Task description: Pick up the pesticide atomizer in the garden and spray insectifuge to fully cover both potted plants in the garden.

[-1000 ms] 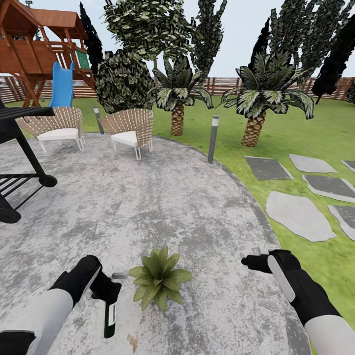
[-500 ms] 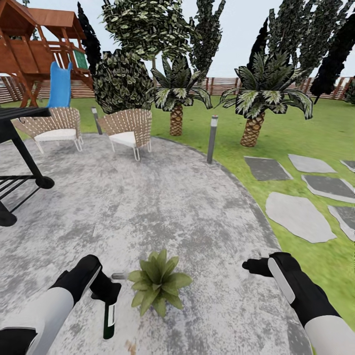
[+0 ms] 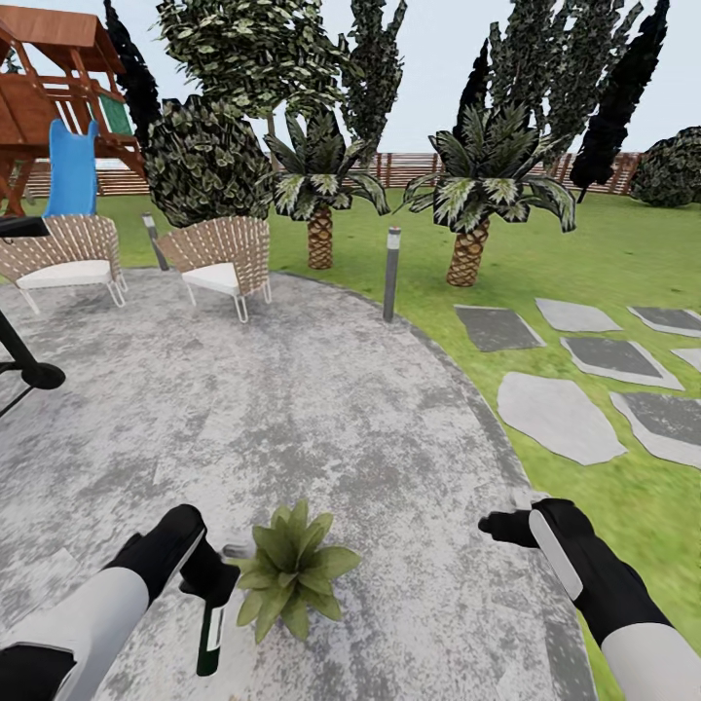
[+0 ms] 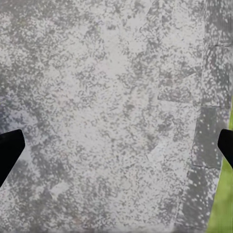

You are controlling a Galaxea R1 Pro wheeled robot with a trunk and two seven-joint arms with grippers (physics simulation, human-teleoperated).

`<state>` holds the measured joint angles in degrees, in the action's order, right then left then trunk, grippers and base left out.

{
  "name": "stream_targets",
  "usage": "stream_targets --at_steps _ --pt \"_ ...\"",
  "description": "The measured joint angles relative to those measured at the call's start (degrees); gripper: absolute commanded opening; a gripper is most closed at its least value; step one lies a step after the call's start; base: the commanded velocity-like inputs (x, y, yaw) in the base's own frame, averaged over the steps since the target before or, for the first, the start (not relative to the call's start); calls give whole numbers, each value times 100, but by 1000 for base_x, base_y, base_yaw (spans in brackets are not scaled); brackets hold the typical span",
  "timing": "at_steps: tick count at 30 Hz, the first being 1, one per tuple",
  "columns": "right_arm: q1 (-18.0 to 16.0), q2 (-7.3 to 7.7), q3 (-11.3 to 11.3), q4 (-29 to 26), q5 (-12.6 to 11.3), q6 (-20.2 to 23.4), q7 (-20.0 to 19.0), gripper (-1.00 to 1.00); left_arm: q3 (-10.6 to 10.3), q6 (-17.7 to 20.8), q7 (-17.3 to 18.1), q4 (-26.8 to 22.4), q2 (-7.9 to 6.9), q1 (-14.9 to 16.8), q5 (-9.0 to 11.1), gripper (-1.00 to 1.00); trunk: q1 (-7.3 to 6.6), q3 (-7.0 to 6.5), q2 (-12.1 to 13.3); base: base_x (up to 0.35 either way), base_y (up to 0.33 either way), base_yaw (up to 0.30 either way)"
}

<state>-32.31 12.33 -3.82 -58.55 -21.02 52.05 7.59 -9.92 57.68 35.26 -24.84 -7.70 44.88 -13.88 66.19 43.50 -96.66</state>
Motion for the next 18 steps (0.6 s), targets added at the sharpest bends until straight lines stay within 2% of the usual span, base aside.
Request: stream_targets --at_steps 2,5,8,11,15,18 --pt "0 -1 -6 85 -2 0 -6 100 -169 0 0 14 0 16 3 -100 0 0 0 0 0 -6" --pt "0 -6 -15 128 -7 0 -8 100 -257 -3 0 228 0 109 -2 -100 0 0 0 0 0 -1" --pt "0 -12 -24 136 -9 0 -10 100 -290 -6 1 626 -4 341 -3 -100 0 0 0 0 0 0" --pt "0 -46 -28 139 -10 1 -9 100 -300 -6 2 820 -12 518 3 -100 0 0 0 0 0 0" --pt "0 -131 -29 139 -13 0 -9 100 -293 -5 10 862 -12 574 14 -100 0 0 0 0 0 -18" --pt "1 -209 -28 138 -12 1 -5 100 -290 -7 10 868 -10 558 13 -100 0 -4 0 0 0 -147"
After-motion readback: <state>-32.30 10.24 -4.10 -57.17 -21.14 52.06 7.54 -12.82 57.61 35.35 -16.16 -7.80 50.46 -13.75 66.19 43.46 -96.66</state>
